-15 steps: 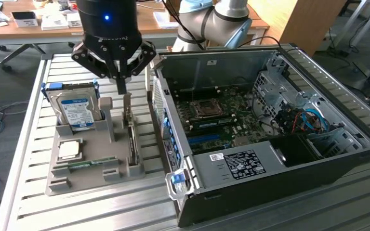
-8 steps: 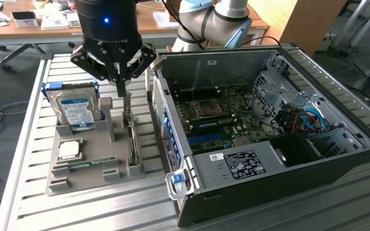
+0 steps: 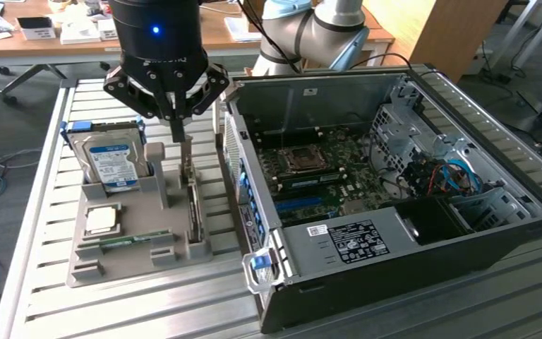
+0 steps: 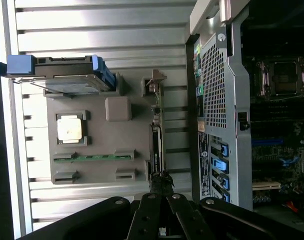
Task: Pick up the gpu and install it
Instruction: 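Pick up the gpu and move the gpu toward the slot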
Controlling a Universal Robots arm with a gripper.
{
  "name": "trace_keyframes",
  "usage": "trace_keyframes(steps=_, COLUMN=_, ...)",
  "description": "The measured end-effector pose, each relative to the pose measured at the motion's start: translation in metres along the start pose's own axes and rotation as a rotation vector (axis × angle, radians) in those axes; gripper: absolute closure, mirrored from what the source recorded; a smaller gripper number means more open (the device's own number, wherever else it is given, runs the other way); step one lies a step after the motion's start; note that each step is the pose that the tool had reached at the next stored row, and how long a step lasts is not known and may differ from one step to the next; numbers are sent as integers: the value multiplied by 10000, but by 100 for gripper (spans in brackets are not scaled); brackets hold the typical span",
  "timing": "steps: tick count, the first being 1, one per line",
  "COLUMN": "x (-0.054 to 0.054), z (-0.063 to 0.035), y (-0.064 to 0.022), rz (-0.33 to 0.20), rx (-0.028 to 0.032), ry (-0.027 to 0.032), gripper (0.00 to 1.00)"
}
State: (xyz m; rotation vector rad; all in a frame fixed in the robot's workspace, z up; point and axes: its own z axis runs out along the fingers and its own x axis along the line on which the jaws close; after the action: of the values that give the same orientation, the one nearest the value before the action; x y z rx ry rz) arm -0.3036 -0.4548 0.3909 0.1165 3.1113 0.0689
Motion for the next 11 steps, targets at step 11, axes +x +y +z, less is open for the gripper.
trace_keyframes(steps=11, x=0, z=0, y=0, rz=0, rx=0, ry=0, gripper=71)
